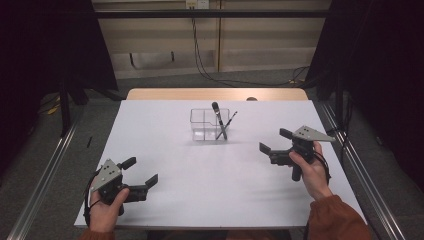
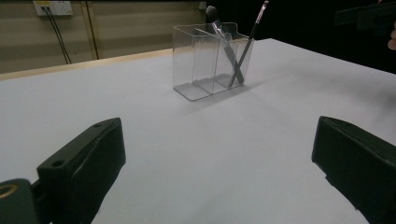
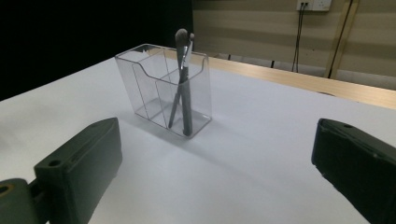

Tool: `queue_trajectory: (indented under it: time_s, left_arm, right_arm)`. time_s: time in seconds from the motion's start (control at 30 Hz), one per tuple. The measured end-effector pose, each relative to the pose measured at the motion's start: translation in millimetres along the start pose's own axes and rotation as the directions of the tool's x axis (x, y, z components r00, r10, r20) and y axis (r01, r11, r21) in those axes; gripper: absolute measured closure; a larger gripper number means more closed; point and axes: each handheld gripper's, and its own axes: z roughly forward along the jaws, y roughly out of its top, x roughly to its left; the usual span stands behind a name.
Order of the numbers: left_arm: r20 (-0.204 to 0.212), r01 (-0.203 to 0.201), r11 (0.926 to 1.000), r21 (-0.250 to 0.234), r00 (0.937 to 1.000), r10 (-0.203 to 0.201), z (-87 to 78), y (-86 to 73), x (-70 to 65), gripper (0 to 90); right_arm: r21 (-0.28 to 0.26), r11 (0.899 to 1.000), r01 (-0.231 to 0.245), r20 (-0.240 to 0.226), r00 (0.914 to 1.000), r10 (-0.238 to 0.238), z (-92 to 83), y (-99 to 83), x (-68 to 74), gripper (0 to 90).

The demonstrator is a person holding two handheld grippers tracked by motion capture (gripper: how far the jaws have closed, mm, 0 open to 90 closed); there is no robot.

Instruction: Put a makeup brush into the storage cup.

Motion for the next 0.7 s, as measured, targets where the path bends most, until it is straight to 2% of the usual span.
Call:
queue_trajectory:
  time_s: [0.23, 0.5, 0.7]
  left_arm:
    - [-0.006, 0.004, 1.0, -0.005, 1.0, -0.004, -2.7, 0.0, 0.3, 3.0]
    - [0.003, -0.001, 1.0, -0.008, 1.0, 0.001, -3.6, 1.2, -2.8, 3.0]
    - [0.0, -0.001, 1.0, -0.005, 1.0, 0.001, -4.2, 1.4, -4.8, 3.0]
  right_arm:
    - [0.001, 1.0, 0.002, 0.023, 0.9997, -0.002, -13.5, -4.3, -0.1, 0.7]
    - [0.011, 1.0, -0.018, 0.045, 0.9988, 0.018, -33.9, -22.8, -1.4, 0.6]
    - [-0.005, 1.0, -0.007, 0.076, 0.9971, 0.007, -46.8, -31.8, 1.4, 0.7]
